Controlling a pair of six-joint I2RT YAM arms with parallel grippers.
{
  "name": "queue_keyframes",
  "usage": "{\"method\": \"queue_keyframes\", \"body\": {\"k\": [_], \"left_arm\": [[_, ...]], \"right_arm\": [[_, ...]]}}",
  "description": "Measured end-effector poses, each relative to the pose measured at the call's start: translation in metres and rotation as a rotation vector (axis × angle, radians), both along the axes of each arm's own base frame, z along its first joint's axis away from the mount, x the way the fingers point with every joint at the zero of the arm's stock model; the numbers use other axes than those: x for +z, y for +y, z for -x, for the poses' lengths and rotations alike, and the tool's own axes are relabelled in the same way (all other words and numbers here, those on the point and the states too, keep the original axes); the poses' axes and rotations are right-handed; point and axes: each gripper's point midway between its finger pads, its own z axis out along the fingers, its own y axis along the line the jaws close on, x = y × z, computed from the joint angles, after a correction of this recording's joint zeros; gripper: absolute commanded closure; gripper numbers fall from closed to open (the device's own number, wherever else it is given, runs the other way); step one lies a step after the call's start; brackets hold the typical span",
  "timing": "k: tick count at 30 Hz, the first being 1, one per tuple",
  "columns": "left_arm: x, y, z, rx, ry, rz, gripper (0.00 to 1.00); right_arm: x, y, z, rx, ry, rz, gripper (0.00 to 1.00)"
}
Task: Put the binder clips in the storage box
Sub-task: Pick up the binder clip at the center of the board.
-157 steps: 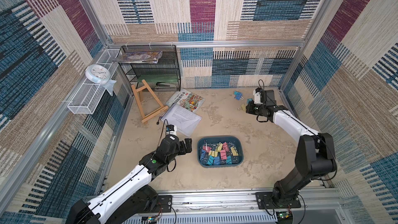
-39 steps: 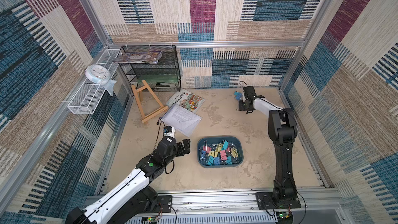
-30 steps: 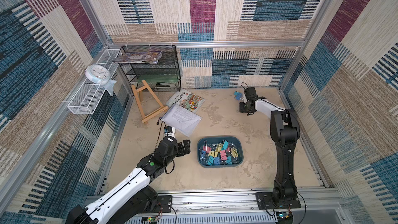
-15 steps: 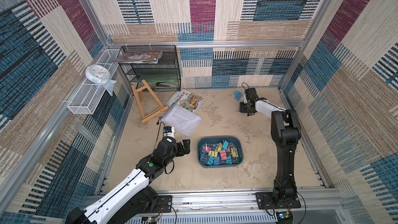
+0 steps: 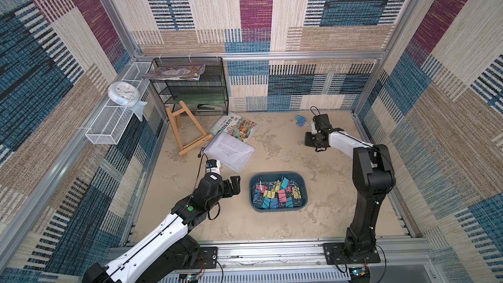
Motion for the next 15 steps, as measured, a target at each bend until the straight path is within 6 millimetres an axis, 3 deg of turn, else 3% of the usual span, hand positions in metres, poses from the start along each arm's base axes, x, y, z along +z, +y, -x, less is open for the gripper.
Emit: {"method": "queue_keyframes", "body": {"k": [15], "left_arm": [[0.002, 0.000, 0.000, 0.000, -0.006, 0.004, 0.00]], "right_arm": [[0.037, 0.030, 0.042, 0.033, -0.060, -0.108, 0.71]]}}
